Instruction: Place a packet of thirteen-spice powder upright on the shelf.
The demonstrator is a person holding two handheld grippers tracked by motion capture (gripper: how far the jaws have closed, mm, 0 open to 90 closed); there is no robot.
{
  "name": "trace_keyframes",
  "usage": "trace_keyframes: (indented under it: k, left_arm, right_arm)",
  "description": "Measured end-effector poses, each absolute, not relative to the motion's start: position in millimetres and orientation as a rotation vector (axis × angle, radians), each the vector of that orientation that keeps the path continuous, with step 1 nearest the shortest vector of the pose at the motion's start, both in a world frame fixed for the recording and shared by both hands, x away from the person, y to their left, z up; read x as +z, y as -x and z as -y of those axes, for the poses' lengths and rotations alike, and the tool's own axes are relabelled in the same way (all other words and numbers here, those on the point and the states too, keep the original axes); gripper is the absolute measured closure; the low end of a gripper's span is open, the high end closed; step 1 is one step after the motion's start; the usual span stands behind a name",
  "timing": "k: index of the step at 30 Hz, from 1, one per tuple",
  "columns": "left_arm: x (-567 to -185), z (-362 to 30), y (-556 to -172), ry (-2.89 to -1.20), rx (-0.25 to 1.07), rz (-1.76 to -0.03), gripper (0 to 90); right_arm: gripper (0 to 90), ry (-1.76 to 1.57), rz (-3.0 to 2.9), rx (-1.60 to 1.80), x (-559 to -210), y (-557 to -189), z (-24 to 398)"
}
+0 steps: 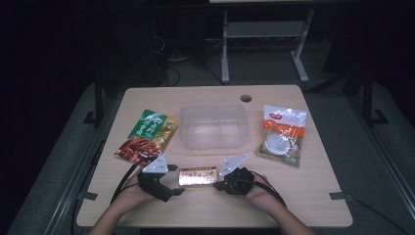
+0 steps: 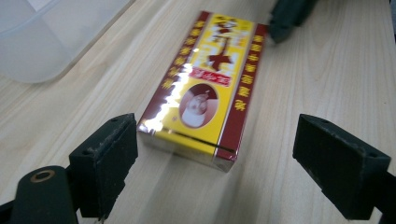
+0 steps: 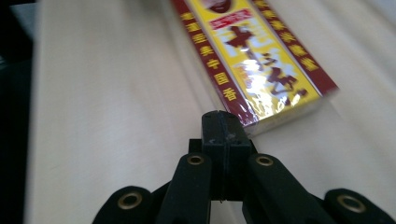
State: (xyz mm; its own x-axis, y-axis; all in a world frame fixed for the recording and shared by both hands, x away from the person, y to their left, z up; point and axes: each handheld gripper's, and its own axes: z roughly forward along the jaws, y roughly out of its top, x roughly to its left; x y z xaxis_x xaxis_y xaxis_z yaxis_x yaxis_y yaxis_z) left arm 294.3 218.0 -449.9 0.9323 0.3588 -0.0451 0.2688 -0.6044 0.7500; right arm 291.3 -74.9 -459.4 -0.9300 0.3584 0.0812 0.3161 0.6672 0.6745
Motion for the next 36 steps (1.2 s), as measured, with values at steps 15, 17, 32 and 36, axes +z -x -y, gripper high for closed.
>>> trace_keyframes:
  k: [15, 17, 32, 36]
  left_arm:
    - [-447, -207, -320, -2.284, 0.137, -0.451, 13.5]
    - [-448, -206, -325, -2.302, 0.137, -0.434, 14.0]
    - [-463, -190, -324, -2.451, 0.110, -0.378, 20.7]
    - [-462, -191, -325, -2.459, 0.107, -0.371, 23.6]
  right_arm:
    - [50.5, -0.754, -2.691, 1.197, -450, -304, 99]
    - [49.1, -0.767, -2.701, 1.204, -450, -304, 102]
    - [41.3, -0.791, -2.665, 1.233, -448, -311, 121]
    - [41.3, -0.787, -2.670, 1.231, -448, -311, 121]
